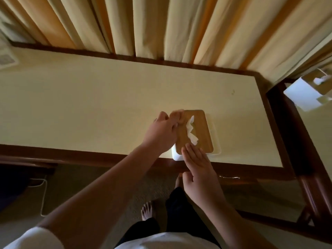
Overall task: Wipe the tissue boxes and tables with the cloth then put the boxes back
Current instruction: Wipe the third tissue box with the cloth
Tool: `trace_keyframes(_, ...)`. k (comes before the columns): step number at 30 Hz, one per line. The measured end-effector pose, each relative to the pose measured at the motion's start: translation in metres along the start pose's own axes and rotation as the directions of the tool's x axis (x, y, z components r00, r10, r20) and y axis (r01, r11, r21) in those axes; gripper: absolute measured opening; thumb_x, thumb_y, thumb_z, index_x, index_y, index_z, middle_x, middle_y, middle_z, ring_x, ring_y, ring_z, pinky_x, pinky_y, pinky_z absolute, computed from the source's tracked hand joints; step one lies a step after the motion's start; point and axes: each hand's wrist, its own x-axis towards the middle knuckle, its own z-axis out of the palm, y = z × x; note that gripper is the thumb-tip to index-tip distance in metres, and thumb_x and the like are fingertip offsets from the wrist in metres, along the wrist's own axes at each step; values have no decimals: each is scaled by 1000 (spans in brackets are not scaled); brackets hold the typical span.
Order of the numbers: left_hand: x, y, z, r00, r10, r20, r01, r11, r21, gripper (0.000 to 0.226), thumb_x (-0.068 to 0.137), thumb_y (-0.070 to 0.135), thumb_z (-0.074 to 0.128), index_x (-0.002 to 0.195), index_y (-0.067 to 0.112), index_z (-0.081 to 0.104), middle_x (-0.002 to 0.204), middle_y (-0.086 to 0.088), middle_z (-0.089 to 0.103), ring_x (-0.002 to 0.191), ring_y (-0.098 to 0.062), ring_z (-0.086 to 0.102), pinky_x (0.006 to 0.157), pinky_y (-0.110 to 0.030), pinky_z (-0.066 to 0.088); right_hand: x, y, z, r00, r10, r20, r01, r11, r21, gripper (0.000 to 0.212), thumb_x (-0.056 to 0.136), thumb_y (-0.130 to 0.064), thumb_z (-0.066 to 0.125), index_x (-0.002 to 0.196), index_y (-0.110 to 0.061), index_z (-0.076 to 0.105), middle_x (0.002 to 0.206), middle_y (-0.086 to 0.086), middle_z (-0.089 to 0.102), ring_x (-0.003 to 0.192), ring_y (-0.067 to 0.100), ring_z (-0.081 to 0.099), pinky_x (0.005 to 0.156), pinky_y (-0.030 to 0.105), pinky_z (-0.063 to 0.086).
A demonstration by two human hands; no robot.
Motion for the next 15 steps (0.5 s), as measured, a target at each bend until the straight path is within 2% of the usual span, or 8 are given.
trace_keyframes(4, -46, 2, 2, 990, 135, 31, -135, 991, 15, 39, 106, 26, 50, 144, 32, 57, 115, -4, 52, 94, -25, 57, 76, -38, 56, 0, 0, 4, 998, 22, -58, -19, 999, 43, 64, 87, -7, 57, 151, -3, 48, 162, 6, 35, 158, 6, 13, 130, 30, 12)
trace_keyframes(7, -10, 1, -3, 998, 54, 23, -56, 994, 89, 43, 107, 28, 45, 149, 37, 54, 117, -8, 52, 101, -32, 59, 83, -45, 57, 0, 1, 3, 999, 6, -40, -5, 999, 41, 64, 89, -8, 55, 153, -5, 46, 163, 5, 34, 157, 11, 21, 130, 33, 16)
trace_keyframes(9, 14, 3, -7, 999, -7, 50, 1, 991, 131, 47, 109, 29, 40, 153, 44, 48, 117, -9, 51, 102, -34, 60, 87, -47, 57, -1, 1, 2, 1000, 8, -25, -8, 999, 35, 67, 90, -7, 59, 154, -6, 43, 165, 6, 33, 157, 12, 20, 129, 35, 16)
trace_keyframes(11, 17, 6, -9, 996, -49, 80, 38, 991, 130, 47, 109, 30, 38, 153, 43, 47, 115, -7, 49, 103, -35, 61, 90, -48, 57, 0, -1, 2, 1000, 10, -25, -9, 1000, 17, 70, 89, -5, 63, 155, -6, 42, 165, 7, 33, 157, 13, 18, 129, 35, 15)
trace_keyframes(15, -30, 16, -10, 992, -42, 118, 22, 985, 170, 52, 107, 42, 28, 158, 37, 36, 108, -2, 46, 95, -29, 58, 80, -43, 56, -1, -3, 4, 998, 14, -59, -14, 1000, 7, 73, 87, -3, 67, 155, -6, 43, 164, 8, 36, 157, 16, 24, 129, 38, 20)
